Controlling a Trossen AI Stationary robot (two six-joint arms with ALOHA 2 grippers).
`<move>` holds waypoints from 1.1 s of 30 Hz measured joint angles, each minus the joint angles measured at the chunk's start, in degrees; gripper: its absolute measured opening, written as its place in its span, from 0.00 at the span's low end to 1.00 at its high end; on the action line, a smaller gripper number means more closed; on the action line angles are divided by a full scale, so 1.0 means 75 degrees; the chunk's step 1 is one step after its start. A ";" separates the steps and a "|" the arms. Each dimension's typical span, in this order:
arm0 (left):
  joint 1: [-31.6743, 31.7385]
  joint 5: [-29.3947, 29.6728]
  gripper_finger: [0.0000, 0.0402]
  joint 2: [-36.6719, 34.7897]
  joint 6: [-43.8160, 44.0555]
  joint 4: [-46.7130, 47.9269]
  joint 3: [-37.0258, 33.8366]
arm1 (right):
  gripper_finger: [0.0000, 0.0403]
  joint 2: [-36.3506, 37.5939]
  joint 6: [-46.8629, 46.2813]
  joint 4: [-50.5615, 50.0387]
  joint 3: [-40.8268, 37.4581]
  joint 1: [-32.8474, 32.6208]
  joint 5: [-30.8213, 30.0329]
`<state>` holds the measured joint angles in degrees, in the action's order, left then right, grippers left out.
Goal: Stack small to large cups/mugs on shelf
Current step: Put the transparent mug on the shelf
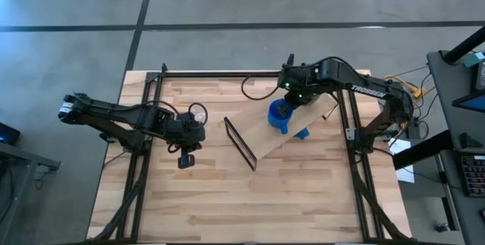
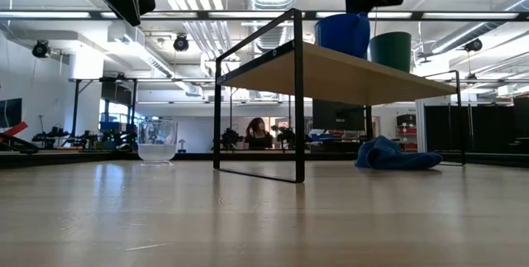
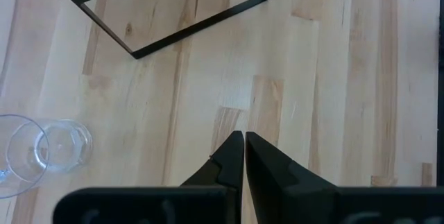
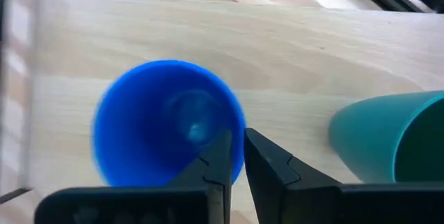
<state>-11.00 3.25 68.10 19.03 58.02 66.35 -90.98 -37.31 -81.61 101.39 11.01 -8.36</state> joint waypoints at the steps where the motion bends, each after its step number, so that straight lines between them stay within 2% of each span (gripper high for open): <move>1: 0.0000 0.0000 0.00 0.0000 0.0001 0.0000 0.0000 | 0.08 0.0005 0.0004 -0.0040 0.0132 -0.0022 0.0075; 6: 0.0003 0.0049 0.00 0.0000 0.0002 0.0079 0.0000 | 0.08 0.0008 0.0004 -0.0119 0.0959 -0.0144 0.0534; 9: 0.0006 0.0682 0.00 0.0000 0.0017 0.0440 0.0000 | 0.08 0.0016 -0.0315 -0.0071 0.1482 -0.0377 0.0953; 12: 0.0082 0.1301 0.00 0.0021 0.0293 0.0795 -0.0007 | 0.08 0.0020 -0.0671 0.0023 0.1848 -0.0824 0.0970; 16: 0.0489 0.1160 0.00 0.0110 0.0780 0.1037 -0.0015 | 0.08 0.0017 -0.0829 0.0020 0.2026 -0.1569 0.0973; 20: 0.1142 0.1234 0.00 0.0332 0.0742 0.1074 -0.0014 | 0.08 0.0014 -0.1126 0.0117 0.1860 -0.2385 0.0955; 26: 0.2332 0.0019 0.00 0.1050 -0.0082 0.0926 -0.0006 | 0.08 0.0008 -0.2005 0.0529 0.1316 -0.3377 0.0909; 33: 0.3150 0.0040 0.00 0.1925 -0.0805 0.0893 0.0006 | 0.08 0.0004 -0.3020 0.1177 0.0574 -0.4281 0.0911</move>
<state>12.62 3.55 82.53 12.99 64.72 66.39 -90.95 -59.96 -72.78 105.69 -21.10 -1.52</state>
